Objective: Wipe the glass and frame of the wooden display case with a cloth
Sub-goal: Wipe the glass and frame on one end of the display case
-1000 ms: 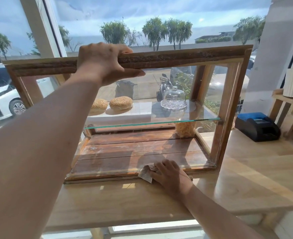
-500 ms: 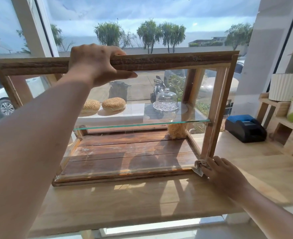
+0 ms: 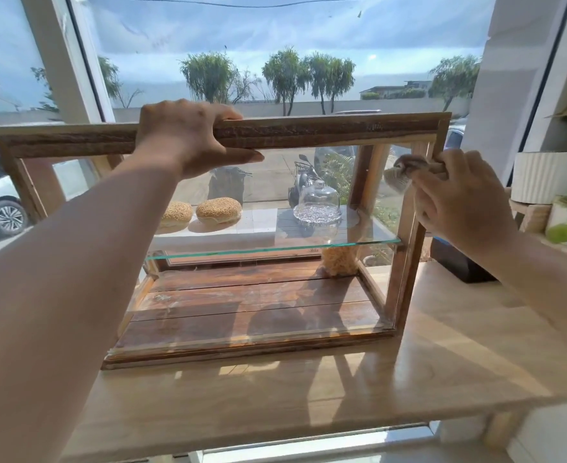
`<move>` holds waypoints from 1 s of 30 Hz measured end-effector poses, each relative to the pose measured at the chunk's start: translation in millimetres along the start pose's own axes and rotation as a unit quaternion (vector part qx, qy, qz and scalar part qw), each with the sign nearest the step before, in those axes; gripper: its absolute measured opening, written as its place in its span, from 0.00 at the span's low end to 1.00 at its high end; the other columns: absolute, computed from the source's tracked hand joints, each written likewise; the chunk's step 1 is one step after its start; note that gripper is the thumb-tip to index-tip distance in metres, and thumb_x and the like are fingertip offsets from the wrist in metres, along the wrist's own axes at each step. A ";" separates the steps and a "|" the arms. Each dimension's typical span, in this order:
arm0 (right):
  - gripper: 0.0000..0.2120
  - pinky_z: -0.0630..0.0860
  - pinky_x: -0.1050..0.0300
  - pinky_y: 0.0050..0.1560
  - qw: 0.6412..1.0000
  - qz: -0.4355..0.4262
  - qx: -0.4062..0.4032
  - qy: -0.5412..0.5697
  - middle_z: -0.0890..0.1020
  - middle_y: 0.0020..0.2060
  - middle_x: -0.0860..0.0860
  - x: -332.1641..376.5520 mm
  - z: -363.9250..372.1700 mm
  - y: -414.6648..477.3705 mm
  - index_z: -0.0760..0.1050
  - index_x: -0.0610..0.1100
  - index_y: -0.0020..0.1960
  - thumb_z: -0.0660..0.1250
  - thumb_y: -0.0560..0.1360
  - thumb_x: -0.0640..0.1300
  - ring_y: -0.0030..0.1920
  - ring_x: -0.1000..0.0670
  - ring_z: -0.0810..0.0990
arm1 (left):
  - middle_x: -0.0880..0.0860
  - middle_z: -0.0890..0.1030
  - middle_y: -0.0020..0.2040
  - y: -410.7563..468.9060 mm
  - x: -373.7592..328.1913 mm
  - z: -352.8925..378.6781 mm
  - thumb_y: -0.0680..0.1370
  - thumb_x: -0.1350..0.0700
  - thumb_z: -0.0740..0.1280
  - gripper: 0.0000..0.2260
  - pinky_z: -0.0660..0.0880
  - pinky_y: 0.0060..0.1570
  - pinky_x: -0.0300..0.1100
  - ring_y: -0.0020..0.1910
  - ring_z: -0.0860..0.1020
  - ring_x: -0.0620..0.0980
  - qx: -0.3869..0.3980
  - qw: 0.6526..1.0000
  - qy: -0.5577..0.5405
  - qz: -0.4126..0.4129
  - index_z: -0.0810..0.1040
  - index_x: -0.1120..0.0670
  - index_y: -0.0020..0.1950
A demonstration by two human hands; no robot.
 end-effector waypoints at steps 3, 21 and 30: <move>0.08 0.74 0.44 0.46 0.999 0.035 -0.028 0.001 0.72 0.51 0.37 -5.9 -0.2 15.2 0.74 0.38 0.54 0.65 0.77 0.40 0.47 0.37 0.70 | 0.49 0.83 0.49 1.1 0.0 0.9 0.57 0.14 0.45 0.46 0.69 0.42 0.43 0.46 0.79 0.55 -0.003 1.000 0.006 0.003 0.71 0.34 0.66; 0.33 0.80 0.46 0.40 0.971 -0.103 0.202 0.071 0.76 0.51 0.40 87.7 83.1 -148.1 0.79 0.47 0.57 0.84 0.53 0.38 0.42 0.41 0.75 | 0.48 0.83 0.52 1.1 -0.4 -2.6 0.56 0.14 0.46 0.44 0.70 0.43 0.44 0.50 0.79 0.55 -0.021 1.000 0.001 0.007 0.72 0.33 0.65; 0.15 0.73 0.43 0.51 0.993 -0.012 -0.116 0.035 0.75 0.57 0.41 9.8 2.8 27.1 0.75 0.45 0.59 0.68 0.75 0.34 0.53 0.37 0.69 | 0.49 0.83 0.52 0.8 -1.2 -3.6 0.56 0.14 0.45 0.45 0.67 0.42 0.43 0.50 0.79 0.55 -0.020 1.000 0.003 0.006 0.71 0.33 0.66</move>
Point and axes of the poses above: each hand's wrist, its own y-axis towards the middle knuckle, its own z-axis out of the palm, x = y × z, the point moved 10 cm from there along y, towards the middle knuckle
